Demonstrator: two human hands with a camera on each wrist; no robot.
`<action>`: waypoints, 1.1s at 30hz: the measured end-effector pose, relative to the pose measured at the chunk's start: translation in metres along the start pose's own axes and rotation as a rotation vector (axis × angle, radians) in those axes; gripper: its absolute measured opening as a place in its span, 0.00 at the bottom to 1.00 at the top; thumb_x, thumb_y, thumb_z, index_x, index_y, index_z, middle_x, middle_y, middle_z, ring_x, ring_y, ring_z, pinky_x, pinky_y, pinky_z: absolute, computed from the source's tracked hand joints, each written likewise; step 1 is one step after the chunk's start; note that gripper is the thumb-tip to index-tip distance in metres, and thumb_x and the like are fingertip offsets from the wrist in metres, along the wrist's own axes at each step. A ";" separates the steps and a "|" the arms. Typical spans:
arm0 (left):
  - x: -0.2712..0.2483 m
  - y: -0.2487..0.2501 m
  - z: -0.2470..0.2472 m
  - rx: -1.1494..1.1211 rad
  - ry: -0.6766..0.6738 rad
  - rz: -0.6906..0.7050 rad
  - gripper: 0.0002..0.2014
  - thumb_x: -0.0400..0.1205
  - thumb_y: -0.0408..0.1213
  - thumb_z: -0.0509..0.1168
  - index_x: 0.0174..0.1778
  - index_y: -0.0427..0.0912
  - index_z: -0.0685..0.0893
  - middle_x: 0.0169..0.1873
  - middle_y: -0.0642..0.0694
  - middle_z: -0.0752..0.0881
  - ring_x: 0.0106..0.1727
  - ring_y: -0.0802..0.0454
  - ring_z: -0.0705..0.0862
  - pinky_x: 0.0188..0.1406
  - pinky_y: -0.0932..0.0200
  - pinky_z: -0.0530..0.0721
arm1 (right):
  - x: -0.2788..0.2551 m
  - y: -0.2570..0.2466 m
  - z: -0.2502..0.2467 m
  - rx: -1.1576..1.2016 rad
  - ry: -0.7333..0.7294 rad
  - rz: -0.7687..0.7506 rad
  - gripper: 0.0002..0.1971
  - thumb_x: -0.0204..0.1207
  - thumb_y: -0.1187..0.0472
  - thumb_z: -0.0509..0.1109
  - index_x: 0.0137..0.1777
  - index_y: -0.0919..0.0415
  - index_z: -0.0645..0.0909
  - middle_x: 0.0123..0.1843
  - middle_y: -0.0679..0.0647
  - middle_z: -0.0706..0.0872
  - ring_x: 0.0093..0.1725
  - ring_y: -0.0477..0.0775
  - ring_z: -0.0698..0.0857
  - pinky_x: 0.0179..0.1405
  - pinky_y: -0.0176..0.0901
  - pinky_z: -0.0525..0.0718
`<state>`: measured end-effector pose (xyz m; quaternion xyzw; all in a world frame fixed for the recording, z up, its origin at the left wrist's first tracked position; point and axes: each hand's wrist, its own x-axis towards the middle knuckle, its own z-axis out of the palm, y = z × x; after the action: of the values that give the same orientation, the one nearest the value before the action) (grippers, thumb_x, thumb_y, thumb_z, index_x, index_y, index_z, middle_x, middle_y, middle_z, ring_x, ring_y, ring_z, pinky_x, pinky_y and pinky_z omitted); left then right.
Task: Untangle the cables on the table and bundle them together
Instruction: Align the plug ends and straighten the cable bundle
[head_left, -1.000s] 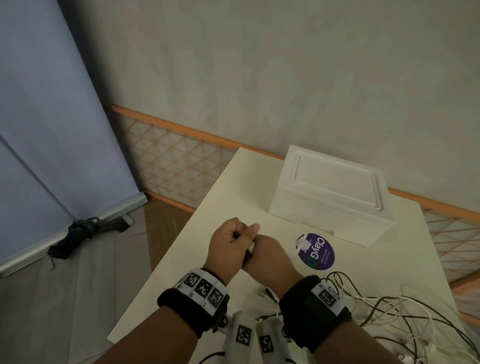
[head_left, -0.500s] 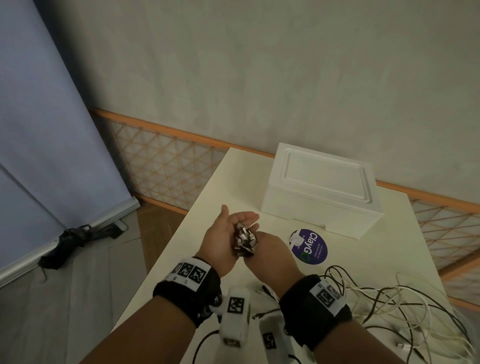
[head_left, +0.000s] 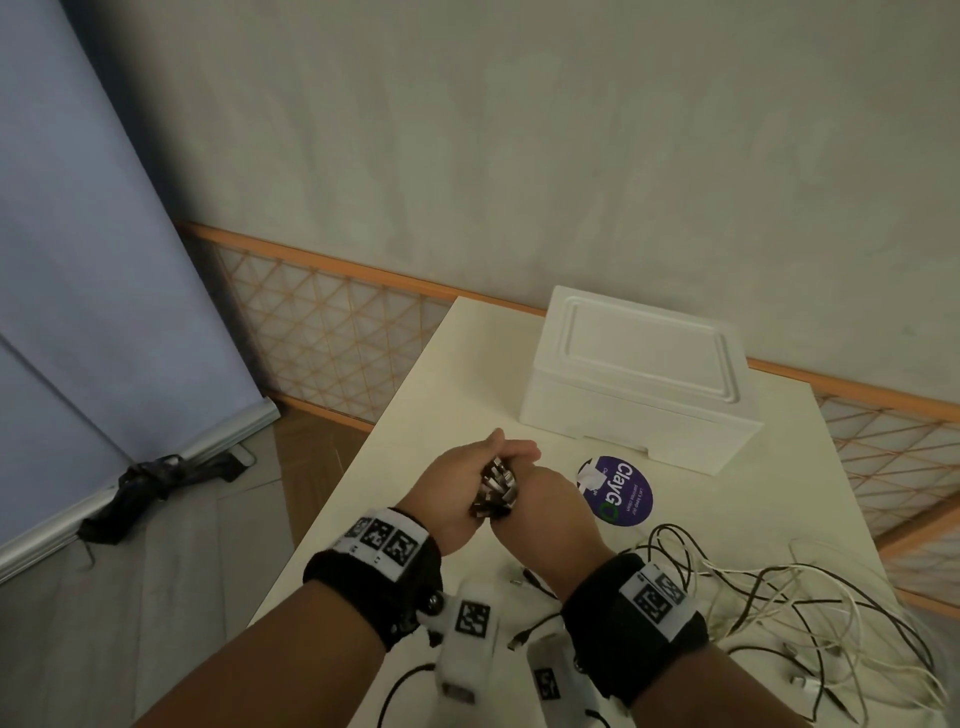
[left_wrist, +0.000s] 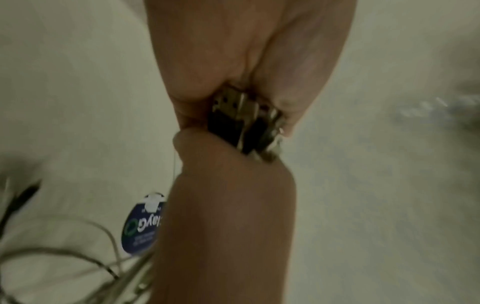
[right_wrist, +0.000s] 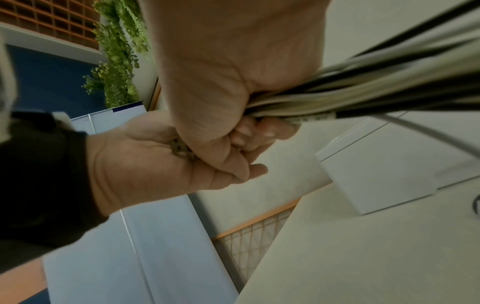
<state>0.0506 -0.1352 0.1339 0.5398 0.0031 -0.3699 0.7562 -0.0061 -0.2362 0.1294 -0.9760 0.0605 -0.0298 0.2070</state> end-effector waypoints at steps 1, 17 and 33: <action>-0.001 0.002 -0.002 -0.137 -0.050 -0.033 0.22 0.88 0.43 0.50 0.60 0.33 0.86 0.61 0.40 0.87 0.66 0.45 0.82 0.68 0.50 0.77 | 0.001 0.000 -0.001 0.006 0.015 0.000 0.15 0.74 0.61 0.62 0.61 0.60 0.75 0.44 0.55 0.86 0.44 0.56 0.85 0.36 0.43 0.76; 0.001 -0.010 -0.007 -0.146 0.061 -0.016 0.18 0.87 0.43 0.56 0.58 0.37 0.87 0.54 0.41 0.89 0.53 0.46 0.87 0.49 0.54 0.84 | -0.002 0.002 0.001 0.068 0.033 -0.028 0.16 0.74 0.57 0.64 0.63 0.55 0.75 0.46 0.51 0.87 0.45 0.53 0.85 0.40 0.44 0.82; -0.002 0.003 0.007 0.259 0.186 -0.024 0.22 0.86 0.53 0.56 0.55 0.40 0.86 0.49 0.40 0.89 0.50 0.44 0.87 0.55 0.45 0.86 | 0.003 0.005 0.004 -0.096 -0.049 -0.048 0.19 0.78 0.59 0.61 0.67 0.61 0.71 0.49 0.55 0.86 0.45 0.56 0.86 0.35 0.42 0.76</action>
<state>0.0479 -0.1390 0.1400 0.6647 0.0316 -0.3246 0.6722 -0.0036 -0.2399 0.1234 -0.9864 0.0334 -0.0077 0.1608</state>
